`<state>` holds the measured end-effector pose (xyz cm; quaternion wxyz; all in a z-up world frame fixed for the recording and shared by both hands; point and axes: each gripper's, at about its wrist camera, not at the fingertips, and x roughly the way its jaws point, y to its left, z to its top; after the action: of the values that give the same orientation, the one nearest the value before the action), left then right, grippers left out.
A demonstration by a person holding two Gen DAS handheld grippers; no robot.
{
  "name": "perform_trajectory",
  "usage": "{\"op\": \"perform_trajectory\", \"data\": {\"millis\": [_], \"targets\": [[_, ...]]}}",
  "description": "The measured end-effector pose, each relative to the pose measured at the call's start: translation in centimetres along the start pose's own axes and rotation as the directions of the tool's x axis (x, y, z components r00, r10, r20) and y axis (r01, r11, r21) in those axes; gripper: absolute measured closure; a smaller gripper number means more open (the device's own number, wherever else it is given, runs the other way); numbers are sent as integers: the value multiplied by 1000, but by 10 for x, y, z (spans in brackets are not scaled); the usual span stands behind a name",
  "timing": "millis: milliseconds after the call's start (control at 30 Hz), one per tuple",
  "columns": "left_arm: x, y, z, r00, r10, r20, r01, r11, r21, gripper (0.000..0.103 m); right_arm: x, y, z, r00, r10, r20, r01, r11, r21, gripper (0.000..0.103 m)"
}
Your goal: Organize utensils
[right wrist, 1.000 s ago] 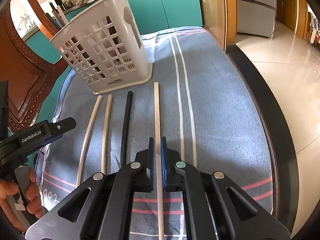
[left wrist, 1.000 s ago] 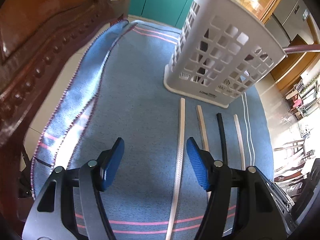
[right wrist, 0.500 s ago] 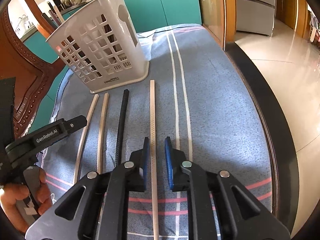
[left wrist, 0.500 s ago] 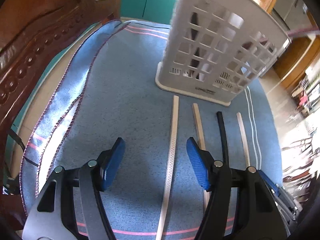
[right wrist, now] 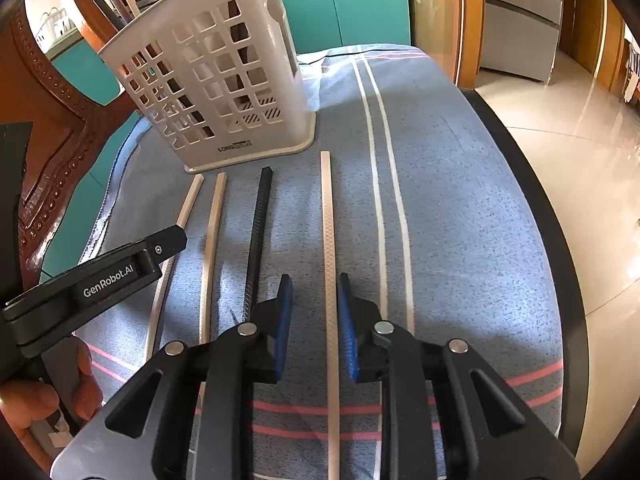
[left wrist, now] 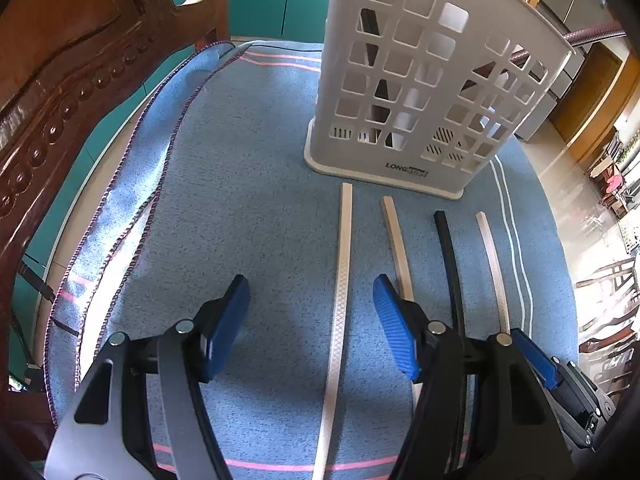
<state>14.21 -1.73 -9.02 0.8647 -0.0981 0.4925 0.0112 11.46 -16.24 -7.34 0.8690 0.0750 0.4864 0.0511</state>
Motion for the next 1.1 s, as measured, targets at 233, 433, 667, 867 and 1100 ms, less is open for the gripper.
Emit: {"op": "perform_trajectory", "data": {"millis": [233, 433, 667, 867, 1100], "targets": [[2, -2, -1, 1000, 22, 2, -22, 999, 27, 38, 0, 3, 0, 1000, -14, 2, 14, 1000, -17, 77], [1, -5, -1, 1000, 25, 2, -25, 999, 32, 38, 0, 3, 0, 1000, -12, 0, 11, 1000, -16, 76], [1, -11, -1, 1000, 31, 1, -31, 999, 41, 37, -1, 2, 1, 1000, -5, 0, 5, 1000, -14, 75], [3, -12, 0, 999, 36, 1, -36, 998, 48, 37, -1, 3, 1, 1000, -6, 5, 6, 1000, -22, 72], [2, -10, -1, 999, 36, 1, -36, 998, 49, 37, 0, 2, 2, 1000, -2, 10, 3, 1000, -28, 71]]}}
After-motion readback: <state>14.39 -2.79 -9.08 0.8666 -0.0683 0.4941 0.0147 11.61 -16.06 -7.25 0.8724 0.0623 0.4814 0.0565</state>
